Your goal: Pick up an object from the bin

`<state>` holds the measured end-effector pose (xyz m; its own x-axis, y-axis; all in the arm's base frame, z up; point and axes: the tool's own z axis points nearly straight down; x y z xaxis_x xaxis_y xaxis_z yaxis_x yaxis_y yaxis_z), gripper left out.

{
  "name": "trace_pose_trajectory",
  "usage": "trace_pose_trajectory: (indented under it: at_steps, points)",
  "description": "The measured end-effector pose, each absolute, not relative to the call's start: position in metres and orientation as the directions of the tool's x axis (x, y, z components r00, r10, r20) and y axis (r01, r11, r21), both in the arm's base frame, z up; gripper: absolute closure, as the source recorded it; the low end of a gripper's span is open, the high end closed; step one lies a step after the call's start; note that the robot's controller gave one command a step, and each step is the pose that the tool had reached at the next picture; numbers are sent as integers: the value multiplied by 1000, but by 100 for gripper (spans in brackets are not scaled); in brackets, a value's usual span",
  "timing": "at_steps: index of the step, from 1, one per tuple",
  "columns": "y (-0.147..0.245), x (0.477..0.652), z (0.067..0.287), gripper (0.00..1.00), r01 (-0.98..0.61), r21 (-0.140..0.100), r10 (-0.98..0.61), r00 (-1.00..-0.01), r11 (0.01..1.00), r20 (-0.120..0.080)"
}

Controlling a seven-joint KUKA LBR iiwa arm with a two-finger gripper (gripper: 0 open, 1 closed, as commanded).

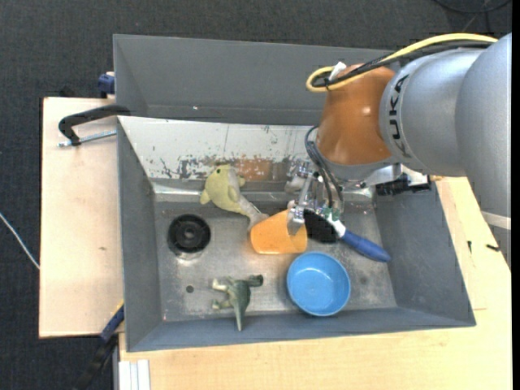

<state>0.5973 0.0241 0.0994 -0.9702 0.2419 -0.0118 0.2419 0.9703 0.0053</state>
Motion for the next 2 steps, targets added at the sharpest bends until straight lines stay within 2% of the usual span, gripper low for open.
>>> trace_pose_trajectory:
  at_steps: [1,2]
  points:
    - [-18,517,113,0,-14,2,-14,-1000,1000,-6]
    - [31,510,121,0,-323,1,-323,-946,946,-5]
